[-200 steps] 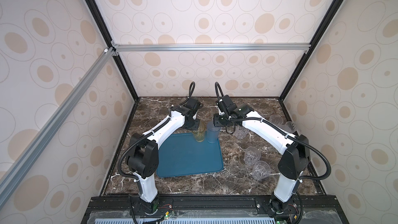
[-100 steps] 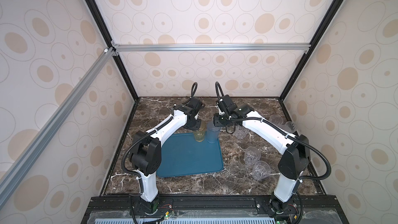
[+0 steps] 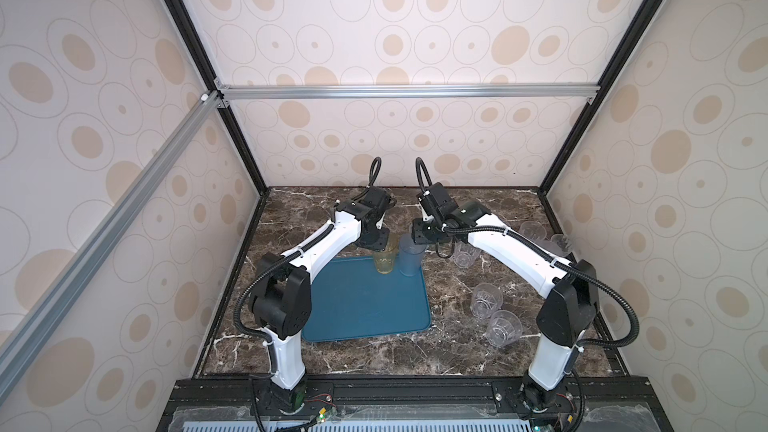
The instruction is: Place the glasses into the tray
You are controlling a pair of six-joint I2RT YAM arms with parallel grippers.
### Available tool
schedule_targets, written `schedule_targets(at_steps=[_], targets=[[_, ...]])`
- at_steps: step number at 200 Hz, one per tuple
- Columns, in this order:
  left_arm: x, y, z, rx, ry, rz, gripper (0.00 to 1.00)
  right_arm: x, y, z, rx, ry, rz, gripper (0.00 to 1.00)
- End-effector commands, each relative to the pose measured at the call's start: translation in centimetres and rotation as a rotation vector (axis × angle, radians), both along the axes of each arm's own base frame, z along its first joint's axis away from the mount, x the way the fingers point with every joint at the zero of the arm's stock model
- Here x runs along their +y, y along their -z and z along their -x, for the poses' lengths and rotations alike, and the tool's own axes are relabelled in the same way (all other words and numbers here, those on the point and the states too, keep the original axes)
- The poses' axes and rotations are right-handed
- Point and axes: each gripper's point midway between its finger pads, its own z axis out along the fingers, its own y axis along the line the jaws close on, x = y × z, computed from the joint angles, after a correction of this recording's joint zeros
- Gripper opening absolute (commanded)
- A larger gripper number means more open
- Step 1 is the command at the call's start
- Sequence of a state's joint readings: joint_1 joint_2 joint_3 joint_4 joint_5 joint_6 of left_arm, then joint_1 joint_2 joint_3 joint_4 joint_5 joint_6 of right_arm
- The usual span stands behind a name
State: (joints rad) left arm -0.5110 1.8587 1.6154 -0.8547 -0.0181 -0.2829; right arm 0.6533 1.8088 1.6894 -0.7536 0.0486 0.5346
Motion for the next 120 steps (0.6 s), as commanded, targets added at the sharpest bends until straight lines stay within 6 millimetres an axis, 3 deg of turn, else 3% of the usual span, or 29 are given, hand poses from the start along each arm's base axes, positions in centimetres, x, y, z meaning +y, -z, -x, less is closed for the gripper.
schedule_targets(at_steps=[1,120], targets=[[-0.5,-3.0,0.0,-0.050,0.020,0.026,0.32,-0.7,-1.9,-0.2,-0.040,0.020,-0.020,0.38],[-1.0,-4.5,-0.1,-0.082,0.042,0.065,0.41,-0.7,-2.3,-1.0,-0.025,0.030,-0.059,0.38]])
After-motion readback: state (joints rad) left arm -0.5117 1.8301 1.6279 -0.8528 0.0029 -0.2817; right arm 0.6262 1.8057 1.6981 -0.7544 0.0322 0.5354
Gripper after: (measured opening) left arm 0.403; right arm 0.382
